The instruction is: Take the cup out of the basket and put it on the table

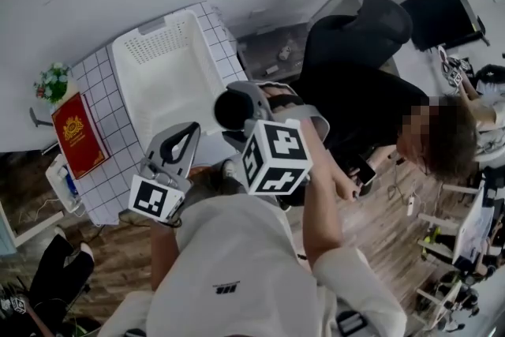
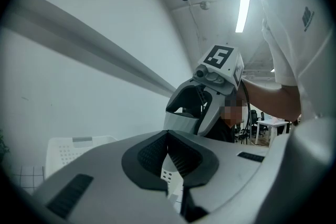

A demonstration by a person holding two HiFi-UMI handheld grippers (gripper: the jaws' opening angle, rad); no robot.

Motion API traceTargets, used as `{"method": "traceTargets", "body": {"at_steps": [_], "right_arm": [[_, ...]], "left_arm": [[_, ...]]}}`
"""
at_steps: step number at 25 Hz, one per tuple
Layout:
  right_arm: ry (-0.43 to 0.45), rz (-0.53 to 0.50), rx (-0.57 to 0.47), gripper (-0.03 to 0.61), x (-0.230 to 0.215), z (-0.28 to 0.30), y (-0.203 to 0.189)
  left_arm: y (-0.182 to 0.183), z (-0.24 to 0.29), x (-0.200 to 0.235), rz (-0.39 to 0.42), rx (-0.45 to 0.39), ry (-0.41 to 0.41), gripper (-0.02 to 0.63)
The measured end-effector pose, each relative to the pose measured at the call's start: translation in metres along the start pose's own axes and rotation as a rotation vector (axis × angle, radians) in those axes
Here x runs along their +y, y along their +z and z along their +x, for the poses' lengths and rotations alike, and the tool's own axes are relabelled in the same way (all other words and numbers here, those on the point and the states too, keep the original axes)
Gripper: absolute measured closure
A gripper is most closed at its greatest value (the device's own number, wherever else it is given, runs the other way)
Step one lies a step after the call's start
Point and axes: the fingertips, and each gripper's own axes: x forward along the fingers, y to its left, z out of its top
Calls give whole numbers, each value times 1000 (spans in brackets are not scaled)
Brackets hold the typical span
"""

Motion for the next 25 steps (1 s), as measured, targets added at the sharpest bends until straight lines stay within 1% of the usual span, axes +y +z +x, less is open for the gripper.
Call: {"method": "traceTargets", "body": {"at_steps": [15, 21, 25], "right_arm": [[-24, 88, 50, 202, 4, -19, -58], [4, 143, 76, 202, 14, -2, -89], [37, 158, 106, 202, 23, 16, -112]], "left_arm": [[-2, 27, -31, 23, 29, -71, 603], [-6, 34, -41, 31, 44, -88, 603], [-6, 38, -47, 41, 59, -91, 604]]}}
